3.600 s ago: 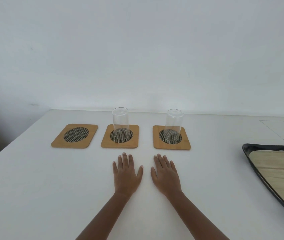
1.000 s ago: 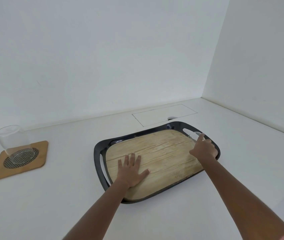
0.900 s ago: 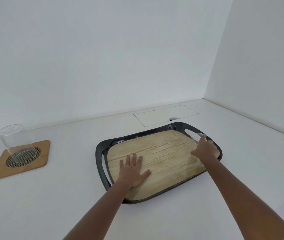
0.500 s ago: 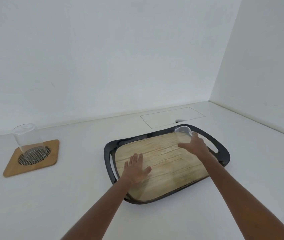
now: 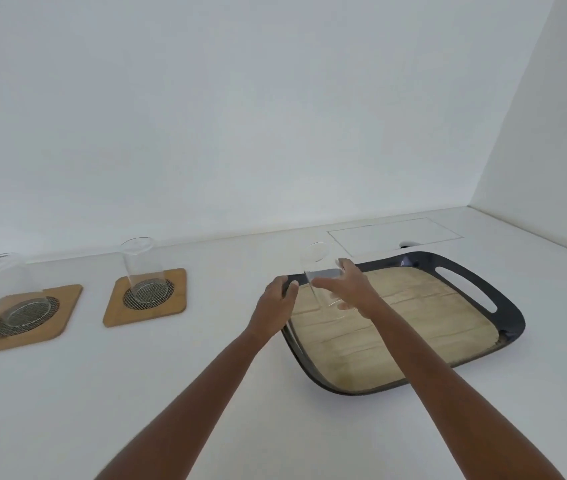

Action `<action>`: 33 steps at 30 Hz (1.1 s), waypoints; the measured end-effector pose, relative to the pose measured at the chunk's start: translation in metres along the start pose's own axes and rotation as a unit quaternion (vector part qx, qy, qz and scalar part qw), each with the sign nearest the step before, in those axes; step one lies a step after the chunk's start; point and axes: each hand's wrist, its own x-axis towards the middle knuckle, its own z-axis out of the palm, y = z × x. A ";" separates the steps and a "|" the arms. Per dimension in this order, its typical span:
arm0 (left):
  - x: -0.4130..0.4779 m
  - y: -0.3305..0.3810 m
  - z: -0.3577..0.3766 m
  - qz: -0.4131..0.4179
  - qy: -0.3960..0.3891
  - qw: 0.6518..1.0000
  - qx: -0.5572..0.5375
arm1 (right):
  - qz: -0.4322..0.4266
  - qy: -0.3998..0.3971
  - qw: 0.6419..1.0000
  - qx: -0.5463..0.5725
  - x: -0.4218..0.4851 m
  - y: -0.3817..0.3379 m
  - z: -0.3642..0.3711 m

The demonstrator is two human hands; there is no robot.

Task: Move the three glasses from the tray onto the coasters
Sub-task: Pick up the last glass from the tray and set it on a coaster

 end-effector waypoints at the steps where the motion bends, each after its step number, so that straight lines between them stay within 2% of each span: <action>1: -0.003 0.000 -0.009 -0.004 0.007 1.000 -0.026 | 0.002 -0.014 1.000 0.015 -0.003 -0.006 0.010; 8: -0.023 -0.011 -0.074 -0.081 0.013 0.971 -0.222 | -0.003 -0.093 0.994 0.060 -0.023 -0.047 0.083; 16: -0.044 -0.044 -0.142 -0.135 0.034 0.956 -0.259 | -0.043 -0.142 0.987 0.062 -0.040 -0.082 0.163; 29: -0.077 -0.099 -0.225 -0.130 0.051 0.956 -0.256 | -0.143 -0.159 0.975 0.059 -0.070 -0.112 0.268; 33: -0.084 -0.113 -0.247 -0.159 0.094 0.944 -0.274 | -0.156 -0.165 0.971 0.076 -0.077 -0.119 0.296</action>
